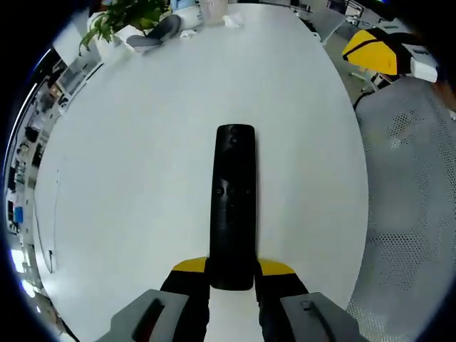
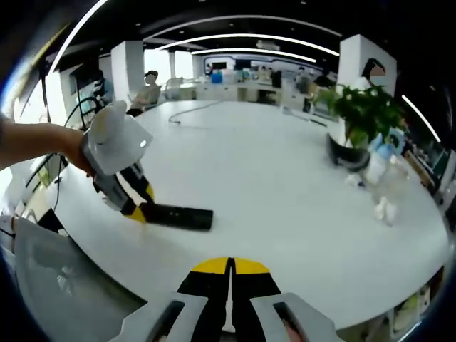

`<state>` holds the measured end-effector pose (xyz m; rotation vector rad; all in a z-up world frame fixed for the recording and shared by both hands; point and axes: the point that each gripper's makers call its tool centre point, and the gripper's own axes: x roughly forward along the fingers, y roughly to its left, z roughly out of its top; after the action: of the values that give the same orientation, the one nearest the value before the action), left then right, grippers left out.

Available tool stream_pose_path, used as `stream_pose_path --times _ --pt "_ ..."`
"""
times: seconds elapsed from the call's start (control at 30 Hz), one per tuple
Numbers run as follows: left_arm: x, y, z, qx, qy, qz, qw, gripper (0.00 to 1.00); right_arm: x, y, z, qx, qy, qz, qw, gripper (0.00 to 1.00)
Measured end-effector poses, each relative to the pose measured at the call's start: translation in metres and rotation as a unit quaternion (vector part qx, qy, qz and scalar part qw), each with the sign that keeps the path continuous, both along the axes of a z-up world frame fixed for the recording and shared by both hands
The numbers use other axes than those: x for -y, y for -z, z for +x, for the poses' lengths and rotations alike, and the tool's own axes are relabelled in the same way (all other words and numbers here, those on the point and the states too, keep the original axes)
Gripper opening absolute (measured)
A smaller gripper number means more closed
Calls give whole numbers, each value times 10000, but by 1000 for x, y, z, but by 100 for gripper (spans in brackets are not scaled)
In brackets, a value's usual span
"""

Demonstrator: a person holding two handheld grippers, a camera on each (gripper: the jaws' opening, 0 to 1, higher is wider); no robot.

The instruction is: Press the specified remote control buttons in sequence, fully releasing each button before pressing the next.

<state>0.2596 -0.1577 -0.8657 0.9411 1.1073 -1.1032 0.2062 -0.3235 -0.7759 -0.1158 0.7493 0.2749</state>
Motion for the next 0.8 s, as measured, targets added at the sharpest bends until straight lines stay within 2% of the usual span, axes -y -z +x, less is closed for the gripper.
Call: stream_pose_path --times 0.37,0.57,0.8 --pt "1 0 -21 -44 215 365 9991 24 4 3 0 -84 119 -19 9999 0" --pt "-1 0 -34 -40 390 402 9984 24 2 4 -1 -147 107 38 9998 0" --pt "-2 0 -44 -7 250 390 9989 24 -2 6 -3 -233 -31 23 9997 0"
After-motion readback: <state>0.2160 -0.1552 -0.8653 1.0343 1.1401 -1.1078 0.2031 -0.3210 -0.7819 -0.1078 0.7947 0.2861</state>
